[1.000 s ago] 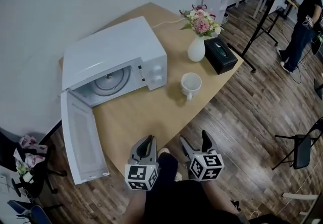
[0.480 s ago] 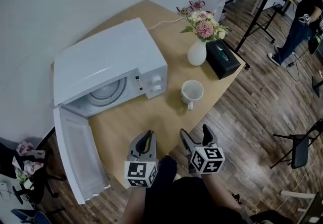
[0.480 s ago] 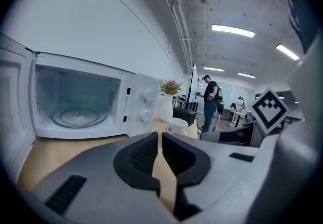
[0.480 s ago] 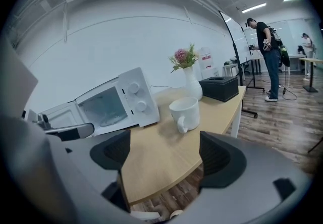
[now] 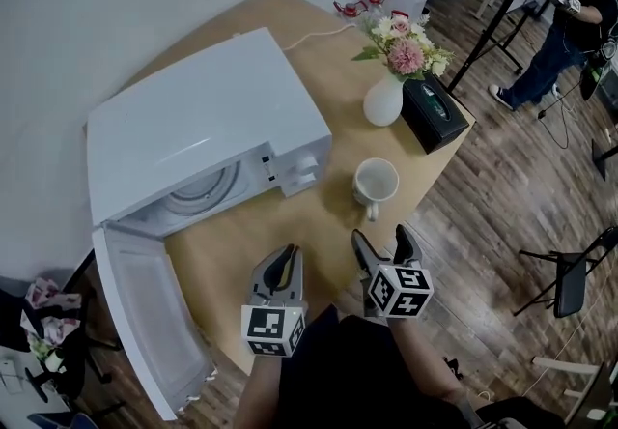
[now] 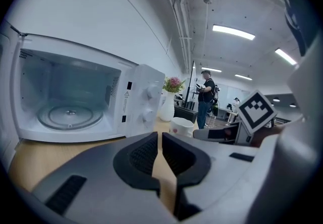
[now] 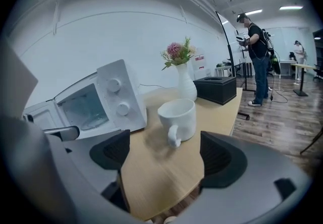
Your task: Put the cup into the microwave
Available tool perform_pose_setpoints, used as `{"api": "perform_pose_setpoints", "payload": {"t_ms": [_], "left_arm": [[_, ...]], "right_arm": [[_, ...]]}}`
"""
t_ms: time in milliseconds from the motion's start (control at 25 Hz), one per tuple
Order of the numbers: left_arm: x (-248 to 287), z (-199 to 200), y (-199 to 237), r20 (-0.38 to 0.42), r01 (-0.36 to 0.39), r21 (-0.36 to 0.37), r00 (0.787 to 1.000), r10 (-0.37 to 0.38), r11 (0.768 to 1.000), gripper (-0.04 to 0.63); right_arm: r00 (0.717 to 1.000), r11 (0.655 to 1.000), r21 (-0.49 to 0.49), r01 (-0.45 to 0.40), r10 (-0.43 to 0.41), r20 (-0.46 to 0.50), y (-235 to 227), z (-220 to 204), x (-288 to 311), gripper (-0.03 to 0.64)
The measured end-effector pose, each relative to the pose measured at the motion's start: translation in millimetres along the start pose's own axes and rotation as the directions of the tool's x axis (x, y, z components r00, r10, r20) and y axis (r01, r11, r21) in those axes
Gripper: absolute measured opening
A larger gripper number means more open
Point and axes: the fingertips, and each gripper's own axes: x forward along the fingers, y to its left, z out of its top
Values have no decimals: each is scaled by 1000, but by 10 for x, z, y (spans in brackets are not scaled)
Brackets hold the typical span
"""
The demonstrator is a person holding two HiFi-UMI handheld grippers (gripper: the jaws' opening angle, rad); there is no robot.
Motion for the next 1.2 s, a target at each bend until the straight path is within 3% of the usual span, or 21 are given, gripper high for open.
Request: {"api": "perform_pose_setpoints", "payload": {"t_ms": [480, 800, 1200], "left_arm": [[341, -12, -107, -15, 67, -26, 998, -67, 997, 7], [540, 83, 130, 22, -66, -78, 997, 67, 995, 7], [681, 11, 175, 8, -101, -109, 995, 102, 989, 8]], "right_arm": [[995, 992, -77, 99, -101, -23, -142, 50, 576, 419], [990, 989, -40, 140, -140, -7, -246, 123, 930, 430], [980, 979, -40, 198, -197, 33, -392, 153, 1123, 431]]}}
